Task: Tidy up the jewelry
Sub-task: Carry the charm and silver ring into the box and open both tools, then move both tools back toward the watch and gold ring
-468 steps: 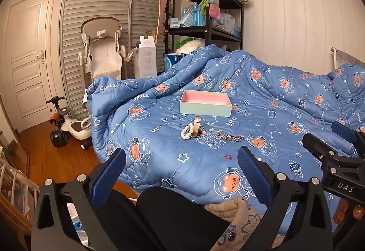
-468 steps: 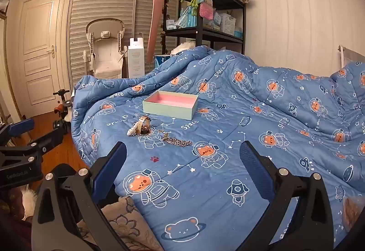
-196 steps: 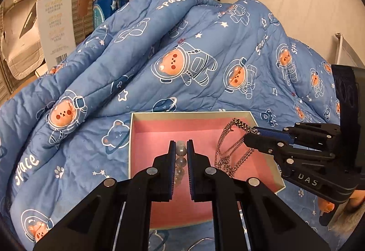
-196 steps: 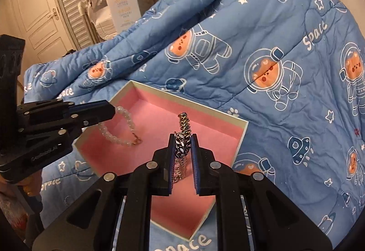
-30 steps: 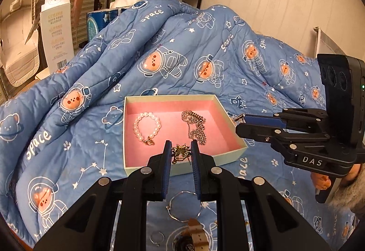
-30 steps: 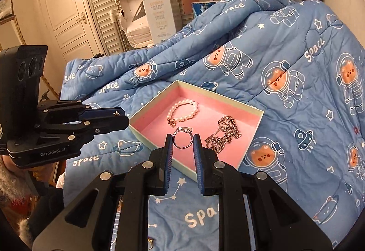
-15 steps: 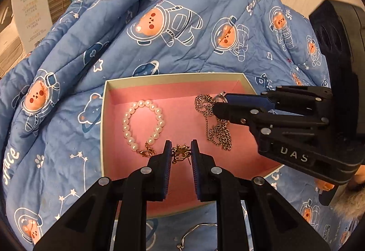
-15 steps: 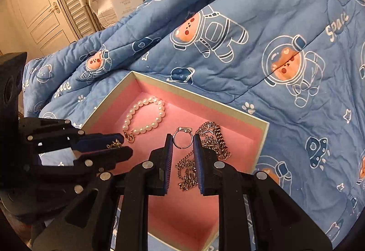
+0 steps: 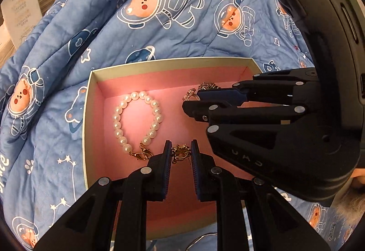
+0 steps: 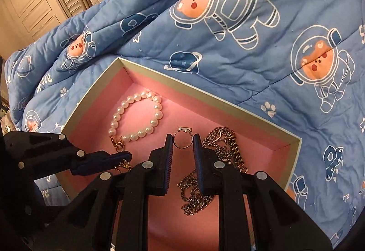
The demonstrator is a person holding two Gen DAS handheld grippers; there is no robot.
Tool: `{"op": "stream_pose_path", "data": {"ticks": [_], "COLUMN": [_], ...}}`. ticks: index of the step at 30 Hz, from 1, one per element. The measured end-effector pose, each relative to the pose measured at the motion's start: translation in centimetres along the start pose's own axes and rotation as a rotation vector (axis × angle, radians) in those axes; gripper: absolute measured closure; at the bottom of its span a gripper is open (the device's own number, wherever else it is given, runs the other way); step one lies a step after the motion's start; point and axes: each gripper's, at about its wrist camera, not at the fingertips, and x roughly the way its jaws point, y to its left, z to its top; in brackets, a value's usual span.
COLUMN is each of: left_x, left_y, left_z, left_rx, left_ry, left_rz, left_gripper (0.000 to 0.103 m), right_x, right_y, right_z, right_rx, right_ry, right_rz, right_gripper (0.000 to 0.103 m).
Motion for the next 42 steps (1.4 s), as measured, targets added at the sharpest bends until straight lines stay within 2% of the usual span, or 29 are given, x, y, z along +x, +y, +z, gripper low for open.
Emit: {"op": "stream_pose_path", "data": {"ticks": [9,10,12,13,14,15,17,21,25,28,34,37,42], "left_x": [1.1,1.0,0.7,0.3,0.0,-0.4,-1.2,-3.6,-6.6,-8.8,-12.3,-13.7,-14.4], "left_y": [-0.7,-0.8,-1.0,-1.0,-1.1,-1.2,-1.2,-0.9,-0.7,-0.7,-0.9,-0.6,-0.3], "left_z": [0.3,0.2,0.2,0.2,0.2,0.2,0.0,-1.0,-3.5,-6.0,-12.6,-16.4,-21.1], "left_rx": [0.017,0.021,0.026,0.027,0.028,0.030,0.033,0.006,0.006,0.007,-0.042,-0.102,-0.232], "left_ry": [0.006,0.003,-0.013,-0.024,-0.035,-0.046,-0.075,-0.141,-0.207,-0.257,-0.342,-0.351,-0.347], "left_rz": [0.020,0.025,0.037,0.031,0.016,0.013,0.037,0.026,0.028,0.067,0.136,0.143,0.113], "left_gripper": [0.085,0.079,0.073,0.068,0.063,0.059,0.041,0.036,0.020,0.013,0.010,0.010,0.010], "right_x": [0.6,0.5,0.3,0.1,-0.2,-0.6,-1.4,-3.3,-6.1,-8.4,-12.3,-12.9,-12.7], "right_y": [0.1,0.1,-0.1,-0.1,-0.3,-0.4,-0.7,-1.1,-1.9,-1.8,0.1,1.0,2.9], "right_z": [-0.2,-0.2,-0.1,0.0,-0.1,0.0,-0.1,-0.8,-2.3,-4.4,-10.8,-14.7,-20.7], "right_rx": [0.007,0.007,0.011,0.017,0.024,0.029,0.042,0.062,0.100,0.115,0.091,0.062,-0.005], "right_ry": [0.002,0.004,0.001,-0.005,-0.015,-0.024,-0.042,-0.087,-0.159,-0.221,-0.304,-0.308,-0.265], "right_rz": [-0.008,-0.008,-0.015,-0.018,-0.011,-0.004,-0.004,0.042,0.102,0.131,0.146,0.130,0.089], "right_gripper": [0.084,0.082,0.069,0.054,0.051,0.051,0.051,0.051,0.048,0.036,0.035,0.035,0.036]}}
